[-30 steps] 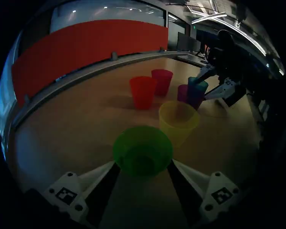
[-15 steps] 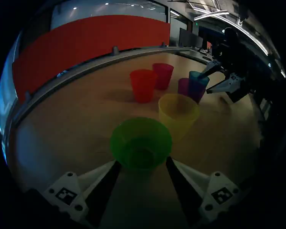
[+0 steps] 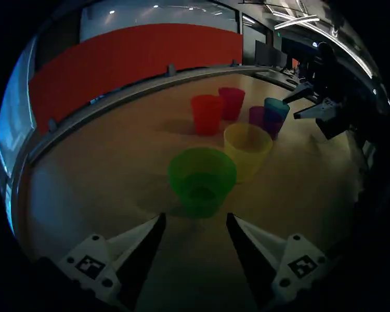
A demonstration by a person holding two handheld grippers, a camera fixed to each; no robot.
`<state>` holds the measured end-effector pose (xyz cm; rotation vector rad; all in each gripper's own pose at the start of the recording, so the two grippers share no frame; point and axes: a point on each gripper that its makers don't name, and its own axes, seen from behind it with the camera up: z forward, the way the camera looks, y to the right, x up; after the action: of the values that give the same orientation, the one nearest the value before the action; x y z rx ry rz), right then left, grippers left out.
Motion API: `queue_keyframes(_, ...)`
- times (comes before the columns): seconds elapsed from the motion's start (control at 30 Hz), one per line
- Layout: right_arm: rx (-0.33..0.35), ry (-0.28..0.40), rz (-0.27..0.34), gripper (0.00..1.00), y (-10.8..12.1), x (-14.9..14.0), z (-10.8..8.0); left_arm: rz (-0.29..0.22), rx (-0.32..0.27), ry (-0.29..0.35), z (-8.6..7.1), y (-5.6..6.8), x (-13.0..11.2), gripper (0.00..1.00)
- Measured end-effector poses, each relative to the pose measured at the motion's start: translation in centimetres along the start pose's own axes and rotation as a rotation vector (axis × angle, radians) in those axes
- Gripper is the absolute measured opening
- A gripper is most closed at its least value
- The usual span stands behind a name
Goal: Pour water
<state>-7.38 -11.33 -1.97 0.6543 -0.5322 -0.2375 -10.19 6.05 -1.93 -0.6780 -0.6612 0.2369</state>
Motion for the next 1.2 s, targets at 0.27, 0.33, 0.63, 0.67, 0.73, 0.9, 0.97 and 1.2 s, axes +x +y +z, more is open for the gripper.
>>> queue_keyframes(0.27,-0.066,0.115,0.038,1.0,0.6,2.3,-2.3,-0.08,0.128,0.15,-3.4,-1.9,2.3,0.86)
queue_keyframes(0.33,-0.088,0.143,0.045,1.0,0.8,2.9,-2.8,-0.096,0.165,0.198,-4.5,-2.4,3.3,0.86)
queue_keyframes(0.63,-0.215,0.288,0.067,1.0,2.3,6.7,-5.2,-0.129,0.312,0.402,-8.6,-3.7,8.0,0.86)
queue_keyframes(0.67,-0.233,0.303,0.064,1.0,2.5,7.1,-5.5,-0.131,0.326,0.423,-9.0,-3.8,8.4,0.86)
queue_keyframes(0.73,-0.273,0.333,0.06,1.0,2.9,7.9,-6.1,-0.134,0.356,0.464,-9.8,-3.9,9.3,0.86)
queue_keyframes(0.9,-0.364,0.398,0.057,1.0,4.0,9.6,-7.5,-0.138,0.425,0.542,-11.3,-4.0,11.2,0.86)
queue_keyframes(0.97,-0.393,0.422,0.064,1.0,4.4,10.0,-7.9,-0.145,0.444,0.565,-11.7,-4.0,11.8,0.86)
queue_keyframes(1.2,-0.493,0.489,0.101,1.0,5.9,10.7,-9.5,-0.196,0.498,0.636,-12.6,-3.9,13.3,0.86)
